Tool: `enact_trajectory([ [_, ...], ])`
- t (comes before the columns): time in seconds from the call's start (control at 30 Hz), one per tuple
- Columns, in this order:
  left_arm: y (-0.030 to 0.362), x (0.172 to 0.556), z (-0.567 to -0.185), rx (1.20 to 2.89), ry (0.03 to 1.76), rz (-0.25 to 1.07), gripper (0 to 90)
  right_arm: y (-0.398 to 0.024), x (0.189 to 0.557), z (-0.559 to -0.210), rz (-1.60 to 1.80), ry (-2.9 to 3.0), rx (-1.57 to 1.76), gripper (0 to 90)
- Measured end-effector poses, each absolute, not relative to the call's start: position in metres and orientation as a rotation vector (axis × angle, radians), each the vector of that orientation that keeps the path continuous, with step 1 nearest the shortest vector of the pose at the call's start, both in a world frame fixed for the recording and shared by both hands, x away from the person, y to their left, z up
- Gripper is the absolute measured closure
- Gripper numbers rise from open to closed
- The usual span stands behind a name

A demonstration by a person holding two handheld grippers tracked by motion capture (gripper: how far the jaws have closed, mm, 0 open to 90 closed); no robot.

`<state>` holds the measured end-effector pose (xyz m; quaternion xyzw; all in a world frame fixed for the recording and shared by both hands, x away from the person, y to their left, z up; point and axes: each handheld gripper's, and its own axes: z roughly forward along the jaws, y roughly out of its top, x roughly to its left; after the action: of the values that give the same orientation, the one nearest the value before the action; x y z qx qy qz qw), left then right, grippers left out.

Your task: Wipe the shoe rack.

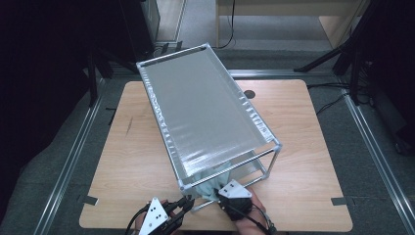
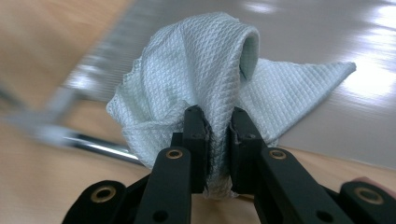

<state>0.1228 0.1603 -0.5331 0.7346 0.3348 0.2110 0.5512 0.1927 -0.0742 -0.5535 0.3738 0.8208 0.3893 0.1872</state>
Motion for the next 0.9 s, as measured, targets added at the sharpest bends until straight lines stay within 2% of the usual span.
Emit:
enact_trajectory([
  [0.27,0.16,0.122,-0.533,1.733,0.805,0.501,81.0,-0.146,0.22,-0.549,0.964,2.099,1.249,79.4],
  [0.37,0.16,0.122,-0.533,1.733,0.81,0.503,81.0,-0.159,0.224,-0.548,0.949,2.065,1.287,79.9],
  [0.53,0.159,0.123,-0.533,1.728,0.814,0.496,80.8,-0.145,0.22,-0.551,0.937,2.07,1.263,80.9],
  [0.9,0.158,0.123,-0.535,1.721,0.822,0.491,80.6,-0.055,0.181,-0.555,1.097,2.327,0.998,81.6],
])
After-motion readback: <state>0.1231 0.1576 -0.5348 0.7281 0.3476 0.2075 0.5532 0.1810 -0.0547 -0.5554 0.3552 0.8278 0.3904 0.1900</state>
